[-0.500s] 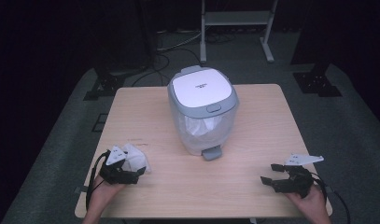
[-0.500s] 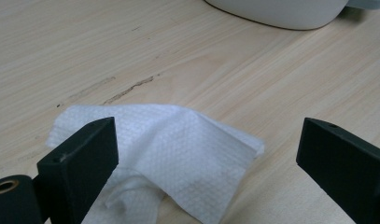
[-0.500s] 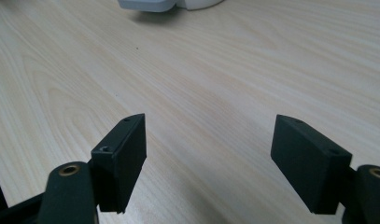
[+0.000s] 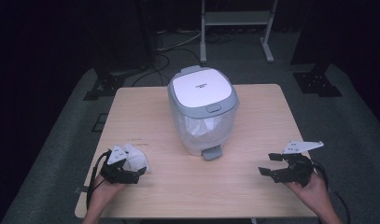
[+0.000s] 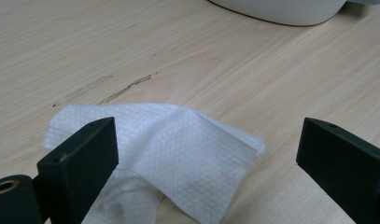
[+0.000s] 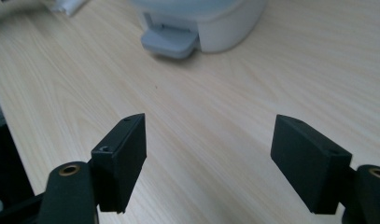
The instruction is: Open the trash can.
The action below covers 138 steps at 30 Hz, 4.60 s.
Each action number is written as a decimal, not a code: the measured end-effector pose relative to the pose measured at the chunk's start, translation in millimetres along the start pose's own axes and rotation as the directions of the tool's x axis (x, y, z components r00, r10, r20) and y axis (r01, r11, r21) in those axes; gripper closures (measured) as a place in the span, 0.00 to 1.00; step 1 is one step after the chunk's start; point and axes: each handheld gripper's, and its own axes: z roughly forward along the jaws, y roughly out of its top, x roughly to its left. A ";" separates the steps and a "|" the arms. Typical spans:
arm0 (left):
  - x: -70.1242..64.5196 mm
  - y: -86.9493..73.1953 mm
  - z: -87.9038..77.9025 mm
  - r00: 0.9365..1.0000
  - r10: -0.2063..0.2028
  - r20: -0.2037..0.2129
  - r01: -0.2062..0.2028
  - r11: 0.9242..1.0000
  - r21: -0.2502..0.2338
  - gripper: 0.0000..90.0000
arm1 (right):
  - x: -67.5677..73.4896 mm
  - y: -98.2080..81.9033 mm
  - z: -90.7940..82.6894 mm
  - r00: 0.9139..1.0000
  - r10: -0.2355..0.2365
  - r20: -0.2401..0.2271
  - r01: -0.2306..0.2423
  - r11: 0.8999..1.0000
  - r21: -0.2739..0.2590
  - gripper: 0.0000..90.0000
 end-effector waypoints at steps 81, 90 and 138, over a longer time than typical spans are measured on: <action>3.5 -4.4 -2.2 1.000 -0.007 -0.022 0.007 1.000 0.025 0.05 | 44.3 218.7 -29.7 0.969 -0.237 -0.073 0.233 0.970 -0.070 0.65; 4.2 -5.1 -2.2 1.000 -0.006 -0.025 0.007 1.000 0.023 0.05 | 49.0 232.4 -19.2 0.965 -0.244 -0.094 0.237 0.968 -0.083 0.78; 3.2 -6.6 -0.2 1.000 -0.001 -0.008 0.002 0.999 0.032 0.05 | 57.7 232.4 27.4 0.961 -0.257 -0.103 0.249 0.965 -0.078 0.99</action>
